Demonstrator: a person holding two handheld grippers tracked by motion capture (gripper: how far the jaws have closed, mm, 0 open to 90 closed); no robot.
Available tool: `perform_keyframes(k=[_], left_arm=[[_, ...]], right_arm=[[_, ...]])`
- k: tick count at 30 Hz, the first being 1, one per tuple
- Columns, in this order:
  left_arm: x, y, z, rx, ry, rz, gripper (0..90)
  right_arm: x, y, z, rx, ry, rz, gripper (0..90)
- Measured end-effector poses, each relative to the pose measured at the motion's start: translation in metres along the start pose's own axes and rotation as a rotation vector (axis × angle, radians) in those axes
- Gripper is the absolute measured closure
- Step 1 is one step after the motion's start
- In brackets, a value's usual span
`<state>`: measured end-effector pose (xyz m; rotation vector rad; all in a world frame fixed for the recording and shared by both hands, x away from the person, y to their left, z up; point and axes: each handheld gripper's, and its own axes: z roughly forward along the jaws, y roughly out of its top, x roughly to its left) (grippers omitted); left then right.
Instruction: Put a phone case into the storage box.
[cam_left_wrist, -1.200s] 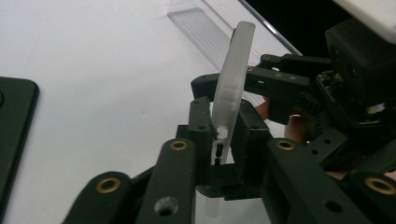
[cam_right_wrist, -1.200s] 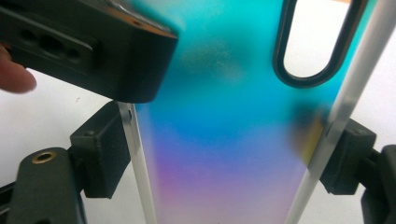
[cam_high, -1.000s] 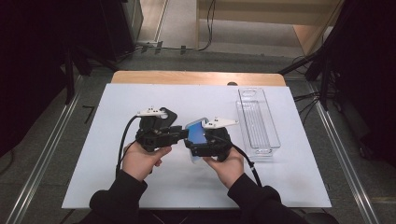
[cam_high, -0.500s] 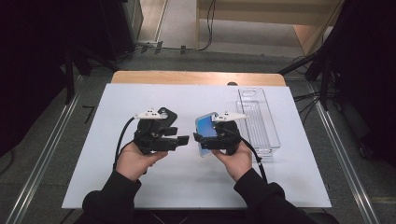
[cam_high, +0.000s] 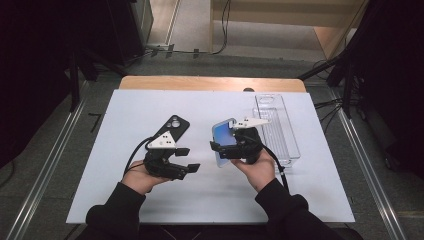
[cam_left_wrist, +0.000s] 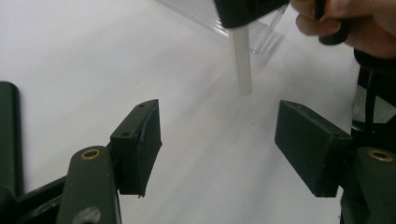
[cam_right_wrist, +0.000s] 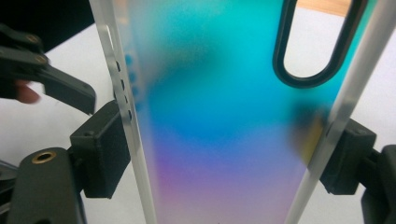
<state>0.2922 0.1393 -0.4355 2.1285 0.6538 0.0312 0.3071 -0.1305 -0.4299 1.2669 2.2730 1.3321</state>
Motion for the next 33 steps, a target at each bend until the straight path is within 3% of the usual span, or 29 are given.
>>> perform_keyframes(k=[6,13,19,21,25,33], left_arm=[[0.004,-0.016,-0.003,0.035,-0.003,0.004,31.7],[0.009,-0.028,-0.009,0.028,0.004,-0.018,31.7],[0.012,-0.038,-0.017,0.031,0.028,-0.04,31.7],[0.012,-0.039,-0.021,0.018,0.061,-0.057,31.7],[0.014,-0.041,-0.025,0.02,0.066,-0.116,31.7],[0.014,-0.044,-0.026,0.04,0.078,-0.147,31.7]], right_arm=[[-0.001,0.004,-0.007,-0.002,0.033,-0.015,16.2],[-0.005,0.008,-0.016,-0.01,0.065,-0.019,16.3],[-0.013,0.014,-0.026,-0.004,0.059,-0.027,16.3],[-0.017,0.016,-0.03,0.001,0.058,-0.024,16.3],[-0.026,0.02,-0.038,-0.001,0.059,-0.008,16.3],[-0.04,0.027,-0.052,-0.033,0.017,0.018,16.3]])
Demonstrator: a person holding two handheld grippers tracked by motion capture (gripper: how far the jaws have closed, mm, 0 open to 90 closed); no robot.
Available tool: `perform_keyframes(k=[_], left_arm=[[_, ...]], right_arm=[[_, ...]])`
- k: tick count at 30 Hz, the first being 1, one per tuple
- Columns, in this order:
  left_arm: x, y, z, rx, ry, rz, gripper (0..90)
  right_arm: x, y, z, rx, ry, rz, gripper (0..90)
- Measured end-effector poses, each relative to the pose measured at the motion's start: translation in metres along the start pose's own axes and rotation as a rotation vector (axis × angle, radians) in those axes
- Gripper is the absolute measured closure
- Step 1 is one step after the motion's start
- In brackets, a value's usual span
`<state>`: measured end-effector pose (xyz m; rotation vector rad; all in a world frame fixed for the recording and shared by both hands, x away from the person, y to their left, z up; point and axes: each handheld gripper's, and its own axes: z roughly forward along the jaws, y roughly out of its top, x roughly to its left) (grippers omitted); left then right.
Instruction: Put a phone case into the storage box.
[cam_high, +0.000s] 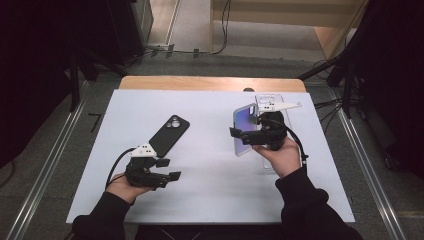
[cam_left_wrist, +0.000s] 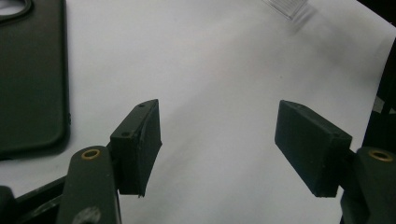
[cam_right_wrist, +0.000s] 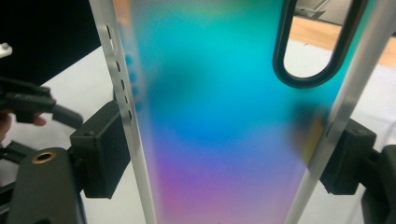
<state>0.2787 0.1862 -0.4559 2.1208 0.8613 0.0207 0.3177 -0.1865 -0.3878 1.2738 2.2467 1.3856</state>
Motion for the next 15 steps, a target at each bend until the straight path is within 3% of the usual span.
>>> perform_keyframes(k=[15], left_arm=[[0.0,-0.004,-0.006,0.001,0.011,-0.035,31.7]], right_arm=[[-0.033,0.015,-0.02,-0.051,-0.093,0.051,16.2]])
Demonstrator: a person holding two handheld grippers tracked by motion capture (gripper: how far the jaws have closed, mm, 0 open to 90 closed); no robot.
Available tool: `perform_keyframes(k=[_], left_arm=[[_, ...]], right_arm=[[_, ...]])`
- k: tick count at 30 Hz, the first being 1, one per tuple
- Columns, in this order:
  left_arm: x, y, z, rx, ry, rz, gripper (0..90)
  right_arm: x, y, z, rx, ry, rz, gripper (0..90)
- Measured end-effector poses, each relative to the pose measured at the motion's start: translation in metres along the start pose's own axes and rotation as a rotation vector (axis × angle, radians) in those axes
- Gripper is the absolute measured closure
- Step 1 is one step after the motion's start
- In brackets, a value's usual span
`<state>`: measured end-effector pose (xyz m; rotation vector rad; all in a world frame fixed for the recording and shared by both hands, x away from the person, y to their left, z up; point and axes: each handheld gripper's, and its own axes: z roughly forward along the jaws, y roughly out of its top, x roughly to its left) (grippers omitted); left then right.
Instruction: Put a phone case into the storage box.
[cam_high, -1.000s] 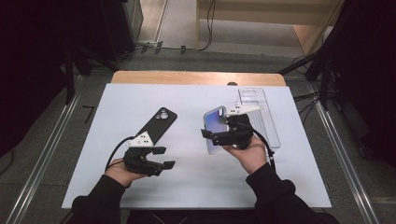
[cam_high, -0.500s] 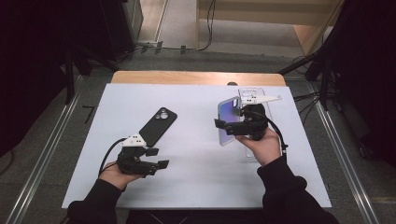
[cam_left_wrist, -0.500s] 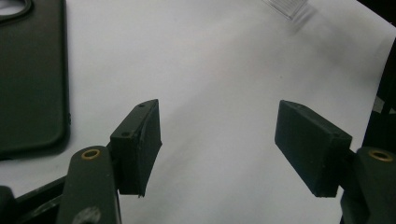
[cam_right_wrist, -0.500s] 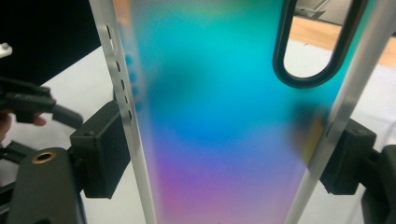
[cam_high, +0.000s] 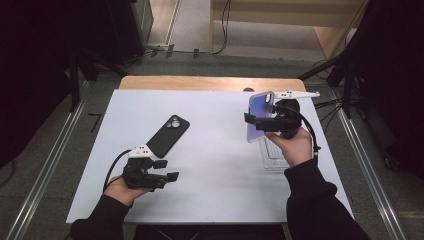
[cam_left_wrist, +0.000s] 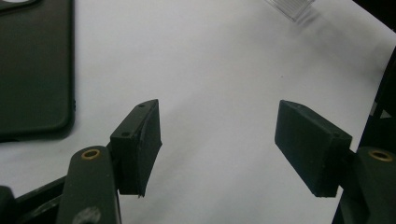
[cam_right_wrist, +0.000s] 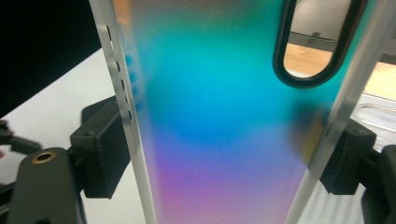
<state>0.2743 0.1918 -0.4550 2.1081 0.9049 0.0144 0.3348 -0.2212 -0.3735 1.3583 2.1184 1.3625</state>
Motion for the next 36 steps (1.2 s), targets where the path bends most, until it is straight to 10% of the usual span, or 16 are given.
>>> perform_keyframes(k=[36], left_arm=[[0.003,-0.004,0.0,0.002,0.008,-0.01,31.7]], right_arm=[[-0.094,0.038,0.048,0.0,-0.239,0.134,16.3]])
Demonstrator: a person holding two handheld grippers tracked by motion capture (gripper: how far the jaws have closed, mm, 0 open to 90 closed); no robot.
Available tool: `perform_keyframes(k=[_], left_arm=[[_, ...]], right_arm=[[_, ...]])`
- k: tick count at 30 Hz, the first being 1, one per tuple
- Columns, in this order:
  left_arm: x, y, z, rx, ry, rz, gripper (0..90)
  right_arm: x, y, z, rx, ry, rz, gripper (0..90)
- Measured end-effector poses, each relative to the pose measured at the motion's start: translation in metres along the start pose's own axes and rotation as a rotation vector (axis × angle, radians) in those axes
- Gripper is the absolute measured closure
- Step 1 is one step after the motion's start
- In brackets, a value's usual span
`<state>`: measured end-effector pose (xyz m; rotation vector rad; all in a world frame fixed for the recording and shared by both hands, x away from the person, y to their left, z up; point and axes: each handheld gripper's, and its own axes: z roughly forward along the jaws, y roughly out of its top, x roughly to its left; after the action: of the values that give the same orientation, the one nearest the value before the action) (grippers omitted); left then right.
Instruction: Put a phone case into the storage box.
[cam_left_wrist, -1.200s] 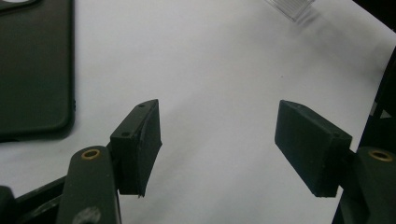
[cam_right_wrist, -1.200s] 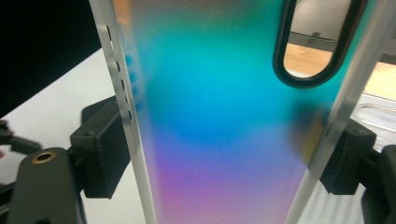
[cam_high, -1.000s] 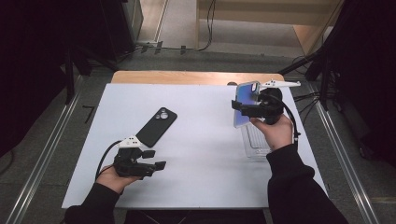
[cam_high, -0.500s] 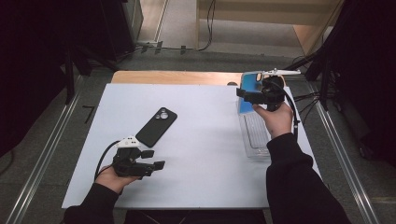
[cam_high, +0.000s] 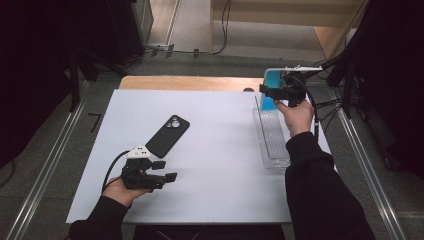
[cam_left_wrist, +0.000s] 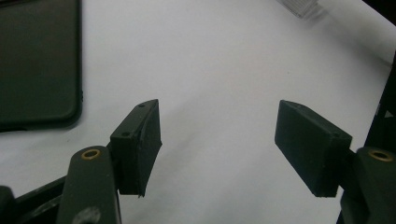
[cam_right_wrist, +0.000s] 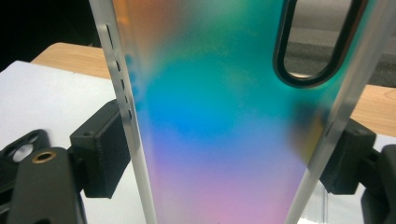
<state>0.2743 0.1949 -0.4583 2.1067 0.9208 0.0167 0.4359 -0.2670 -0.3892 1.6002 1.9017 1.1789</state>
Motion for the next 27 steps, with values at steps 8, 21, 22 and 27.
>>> perform_keyframes(k=[8,21,22,27], left_arm=[[0.001,0.001,-0.002,-0.014,0.012,-0.001,31.8],[0.001,0.001,0.0,-0.002,0.005,0.002,31.8],[0.001,0.001,0.0,-0.002,0.004,0.002,31.8],[0.001,0.001,0.0,-0.001,0.004,0.003,31.8]], right_arm=[[-0.014,-0.001,0.02,0.005,-0.023,0.032,16.3],[-0.03,-0.01,0.053,0.05,-0.078,0.046,15.9],[-0.03,-0.011,0.054,0.057,-0.08,0.048,15.9],[-0.034,-0.016,0.065,0.088,-0.1,0.041,15.7]])
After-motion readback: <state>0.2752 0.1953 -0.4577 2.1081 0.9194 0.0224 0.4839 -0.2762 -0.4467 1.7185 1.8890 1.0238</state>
